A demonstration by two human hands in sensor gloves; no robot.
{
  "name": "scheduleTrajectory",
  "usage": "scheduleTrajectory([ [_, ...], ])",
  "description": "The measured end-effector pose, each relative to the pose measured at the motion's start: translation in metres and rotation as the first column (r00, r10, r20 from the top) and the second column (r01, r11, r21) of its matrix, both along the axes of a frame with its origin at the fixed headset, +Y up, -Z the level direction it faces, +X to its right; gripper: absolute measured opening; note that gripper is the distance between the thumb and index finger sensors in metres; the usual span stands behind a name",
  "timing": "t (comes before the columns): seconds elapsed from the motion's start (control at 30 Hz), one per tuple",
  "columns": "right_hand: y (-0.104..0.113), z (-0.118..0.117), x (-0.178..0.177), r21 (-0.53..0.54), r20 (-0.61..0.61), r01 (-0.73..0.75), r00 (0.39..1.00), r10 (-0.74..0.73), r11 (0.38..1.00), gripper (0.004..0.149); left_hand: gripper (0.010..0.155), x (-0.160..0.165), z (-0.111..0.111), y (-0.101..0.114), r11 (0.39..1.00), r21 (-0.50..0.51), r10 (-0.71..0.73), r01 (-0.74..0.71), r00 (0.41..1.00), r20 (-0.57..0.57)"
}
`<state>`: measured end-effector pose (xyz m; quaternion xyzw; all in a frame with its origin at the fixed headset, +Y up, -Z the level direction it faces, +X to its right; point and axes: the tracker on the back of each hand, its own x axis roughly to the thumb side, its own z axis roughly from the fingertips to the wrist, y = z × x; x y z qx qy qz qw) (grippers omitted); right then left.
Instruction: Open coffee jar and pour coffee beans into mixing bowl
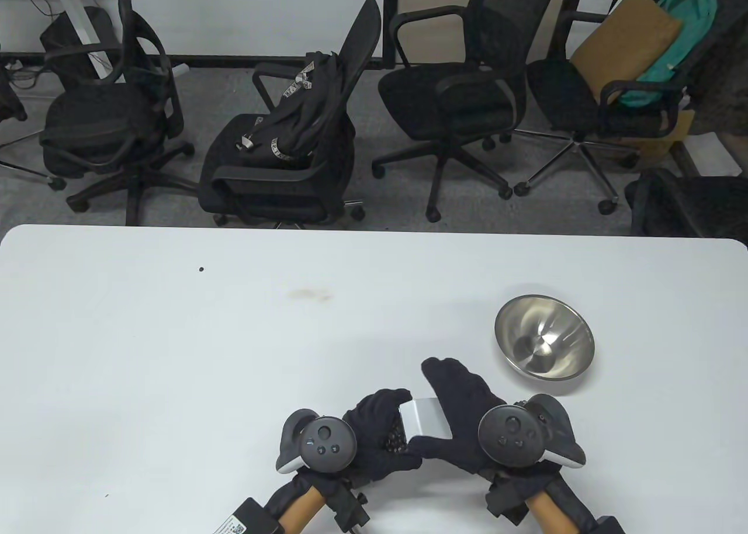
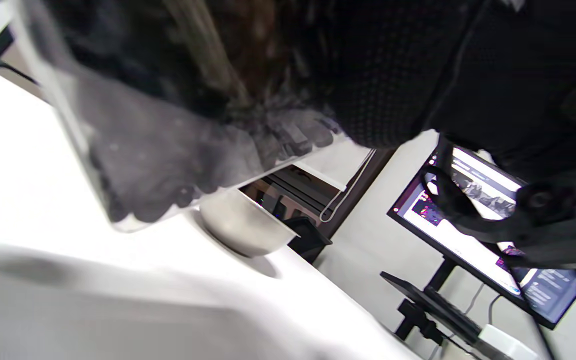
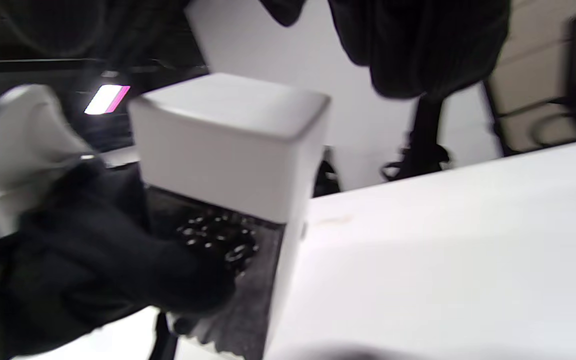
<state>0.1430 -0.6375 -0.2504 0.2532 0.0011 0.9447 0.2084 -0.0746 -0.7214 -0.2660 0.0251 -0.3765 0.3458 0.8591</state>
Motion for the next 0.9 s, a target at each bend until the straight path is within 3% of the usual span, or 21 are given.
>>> scheduleTrajectory([
  [0.07, -0.005, -0.002, -0.004, -0.077, 0.050, -0.022, 0.998, 0.026, 0.997, 0.103, 0.094, 0.002, 0.002, 0.000, 1.000, 0.018, -0.017, 0.018, 1.000, -0.024],
  [0.3, -0.020, -0.007, -0.014, -0.162, 0.073, -0.023, 0.997, 0.035, 0.987, 0.098, 0.095, 0.007, 0.007, 0.001, 0.996, 0.057, -0.058, 0.061, 0.997, -0.048],
  [0.5, -0.021, -0.007, -0.018, -0.156, 0.035, -0.054, 0.998, 0.060, 0.986, 0.095, 0.095, 0.006, 0.006, 0.001, 0.996, 0.051, -0.066, 0.068, 0.997, -0.032],
  [0.9, -0.011, -0.004, -0.015, -0.001, -0.130, -0.081, 0.988, 0.080, 0.997, 0.088, 0.095, 0.001, 0.003, 0.003, 1.000, -0.012, -0.015, 0.015, 1.000, 0.027],
])
